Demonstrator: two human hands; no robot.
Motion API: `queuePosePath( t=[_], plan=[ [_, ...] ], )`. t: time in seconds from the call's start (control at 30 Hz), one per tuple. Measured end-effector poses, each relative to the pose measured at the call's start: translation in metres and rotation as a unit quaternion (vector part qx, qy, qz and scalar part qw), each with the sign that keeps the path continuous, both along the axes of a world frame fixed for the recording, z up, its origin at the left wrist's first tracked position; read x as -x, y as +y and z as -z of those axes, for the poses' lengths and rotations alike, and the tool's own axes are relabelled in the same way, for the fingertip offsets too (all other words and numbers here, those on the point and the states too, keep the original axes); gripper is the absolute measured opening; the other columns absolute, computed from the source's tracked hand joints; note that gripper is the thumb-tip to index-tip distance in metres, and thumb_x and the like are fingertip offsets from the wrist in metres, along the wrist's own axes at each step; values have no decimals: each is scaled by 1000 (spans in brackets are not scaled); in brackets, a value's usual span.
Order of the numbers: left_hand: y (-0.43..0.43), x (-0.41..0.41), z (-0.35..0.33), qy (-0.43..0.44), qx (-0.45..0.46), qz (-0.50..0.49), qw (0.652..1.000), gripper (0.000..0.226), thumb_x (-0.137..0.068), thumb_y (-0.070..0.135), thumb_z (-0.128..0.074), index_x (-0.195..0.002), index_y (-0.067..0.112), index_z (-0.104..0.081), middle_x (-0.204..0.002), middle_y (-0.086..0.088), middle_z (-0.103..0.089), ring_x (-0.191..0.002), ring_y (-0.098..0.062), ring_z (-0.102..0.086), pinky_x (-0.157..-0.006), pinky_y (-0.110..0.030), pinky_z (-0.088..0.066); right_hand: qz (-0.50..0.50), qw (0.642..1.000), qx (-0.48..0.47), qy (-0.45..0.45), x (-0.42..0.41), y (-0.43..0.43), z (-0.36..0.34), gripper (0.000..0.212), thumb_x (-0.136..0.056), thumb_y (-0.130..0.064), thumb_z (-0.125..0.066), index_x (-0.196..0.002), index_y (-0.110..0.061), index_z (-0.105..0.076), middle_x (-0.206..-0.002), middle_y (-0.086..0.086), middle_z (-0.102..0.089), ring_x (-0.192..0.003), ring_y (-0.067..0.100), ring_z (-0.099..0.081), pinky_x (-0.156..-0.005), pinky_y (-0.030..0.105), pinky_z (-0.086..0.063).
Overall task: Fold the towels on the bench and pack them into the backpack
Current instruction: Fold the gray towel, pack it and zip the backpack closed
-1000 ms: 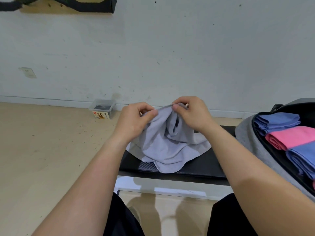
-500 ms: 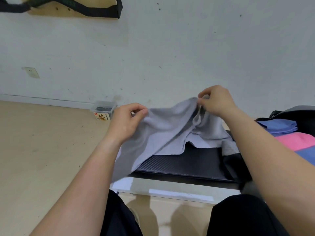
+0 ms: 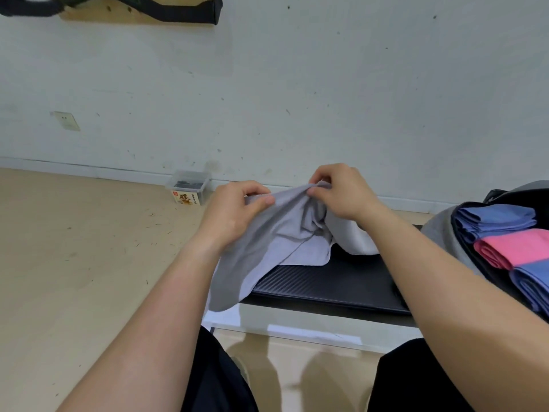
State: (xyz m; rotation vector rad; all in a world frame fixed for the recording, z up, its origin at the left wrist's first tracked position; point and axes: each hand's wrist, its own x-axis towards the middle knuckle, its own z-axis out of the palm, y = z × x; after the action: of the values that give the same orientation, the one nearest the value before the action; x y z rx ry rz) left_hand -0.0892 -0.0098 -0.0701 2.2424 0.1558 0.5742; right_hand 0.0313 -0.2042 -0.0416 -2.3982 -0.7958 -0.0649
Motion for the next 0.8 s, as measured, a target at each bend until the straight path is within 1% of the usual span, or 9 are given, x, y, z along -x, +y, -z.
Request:
queuePosePath(
  t=[0.17, 0.27, 0.33, 0.37, 0.47, 0.53, 0.6, 0.7, 0.8],
  plan=[
    [6, 4, 2, 1, 23, -30, 999, 7, -91, 27, -69, -86, 30, -72, -78, 11, -70, -63, 2, -54, -65, -18, -43, 41, 998, -20, 36, -14, -14, 2, 6, -85, -22, -70, -89, -23, -74, -94, -1, -71, -97, 18, -62, -78, 26, -44],
    [-5, 2, 2, 4, 58, -51, 997, 7, -88, 25, -72, -81, 27, -72, -75, 7, -70, -62, -4, -55, -67, -24, -46, 67, 991, -82, 77, -4, -16, 7, 28, -85, -22, -72, -112, -18, -72, -99, 3, -69, -96, 16, -61, -81, 24, -42],
    [-16, 0, 5, 15, 87, -54, 995, 5, -87, 23, -72, -82, 23, -70, -66, 5, -67, -58, -11, -58, -66, -29, -50, 99, 978, -142, 116, 5, -20, 13, 31, -86, -21, -72, -117, -16, -69, -95, 4, -70, -92, 16, -64, -82, 26, -45],
    [-22, 0, 5, 21, 99, -46, 994, 2, -87, 21, -69, -86, 23, -68, -61, 6, -64, -56, -15, -59, -66, -33, -51, 107, 971, -167, 136, 10, -22, 17, 28, -88, -20, -70, -116, -15, -69, -93, 2, -71, -92, 16, -65, -82, 27, -47],
    [-42, -1, 4, 38, 107, 0, 994, 16, -89, 12, -54, -92, 28, -59, -52, 4, -56, -56, -29, -56, -61, -41, -51, 118, 951, -231, 167, 30, -28, 31, 12, -91, -15, -66, -103, -18, -68, -83, -7, -70, -87, 13, -65, -79, 25, -48],
    [-56, -2, 0, 52, 99, 42, 993, 21, -89, 8, -48, -89, 25, -60, -49, 4, -53, -49, -22, -49, -54, -34, -44, 130, 938, -269, 175, 44, -32, 42, 8, -91, -14, -65, -99, -17, -66, -76, -8, -68, -79, 9, -63, -74, 24, -48],
    [-70, -2, -6, 69, 106, 65, 990, 22, -90, 6, -48, -86, 19, -65, -50, 6, -56, -48, -11, -52, -53, -24, -41, 131, 925, -302, 189, 54, -36, 48, 4, -92, -13, -64, -95, -17, -64, -69, -4, -66, -68, 5, -58, -68, 22, -46],
    [-85, -4, -8, 101, 176, 87, 975, 24, -91, 1, -47, -89, 12, -68, -64, 1, -67, -61, -15, -68, -56, -25, -48, 109, 911, -341, 204, 62, -41, 50, 10, -92, -11, -66, -86, -18, -62, -67, 3, -65, -65, 10, -56, -68, 26, -45],
    [-92, -3, -8, 127, 209, 139, 960, 29, -89, -4, -44, -99, 11, -66, -74, -10, -71, -76, -24, -74, -65, -31, -55, 92, 892, -388, 214, 64, -48, 48, 12, -89, -7, -68, -83, -18, -65, -78, 6, -69, -75, 16, -63, -69, 34, -52]
  ],
)
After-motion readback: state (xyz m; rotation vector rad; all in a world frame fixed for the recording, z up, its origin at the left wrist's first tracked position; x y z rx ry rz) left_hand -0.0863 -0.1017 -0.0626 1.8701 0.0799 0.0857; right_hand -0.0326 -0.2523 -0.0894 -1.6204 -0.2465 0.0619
